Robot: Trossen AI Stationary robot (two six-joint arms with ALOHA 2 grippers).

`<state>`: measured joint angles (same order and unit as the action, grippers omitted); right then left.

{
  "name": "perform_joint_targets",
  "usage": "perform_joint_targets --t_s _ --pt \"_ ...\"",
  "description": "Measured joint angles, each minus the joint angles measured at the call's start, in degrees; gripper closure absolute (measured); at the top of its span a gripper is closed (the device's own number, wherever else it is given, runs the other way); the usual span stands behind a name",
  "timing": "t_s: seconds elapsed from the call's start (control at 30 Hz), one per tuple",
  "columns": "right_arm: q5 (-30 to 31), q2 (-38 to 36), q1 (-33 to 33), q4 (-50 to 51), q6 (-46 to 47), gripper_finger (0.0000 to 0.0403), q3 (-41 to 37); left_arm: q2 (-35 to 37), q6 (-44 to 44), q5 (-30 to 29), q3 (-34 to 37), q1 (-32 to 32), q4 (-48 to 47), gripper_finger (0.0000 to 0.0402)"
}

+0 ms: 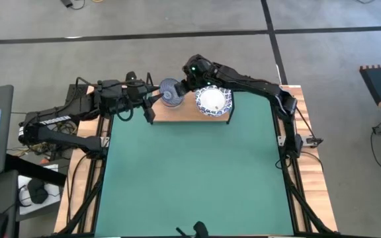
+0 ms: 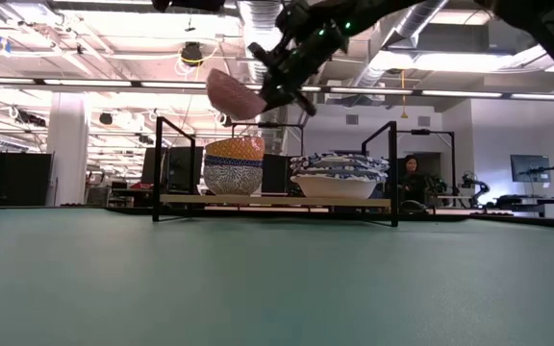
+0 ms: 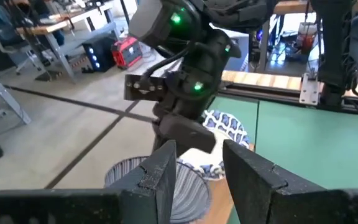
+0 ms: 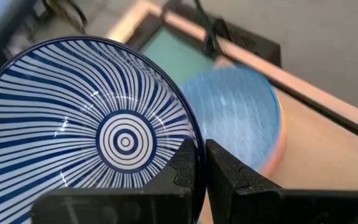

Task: Place and stack bowls onto a shelf
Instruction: Stack the blue bowl on top of the light blue bowl on the shelf

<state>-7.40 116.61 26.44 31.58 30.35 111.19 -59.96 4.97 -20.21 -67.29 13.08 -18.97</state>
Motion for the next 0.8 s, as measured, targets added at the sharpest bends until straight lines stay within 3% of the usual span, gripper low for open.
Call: perform_joint_targets --t_s 0.67,0.8 --pt "3.0 6.5 1.4 1.6 -0.5 0.0363 0.0 0.0 -8.0 -0.2 0.0 0.0 -10.0 0.0280" --pt "8.2 6.5 1.3 0.7 -0.2 0.0324 0.0 0.0 -9.1 -0.9 0.0 0.0 -10.2 0.0280"
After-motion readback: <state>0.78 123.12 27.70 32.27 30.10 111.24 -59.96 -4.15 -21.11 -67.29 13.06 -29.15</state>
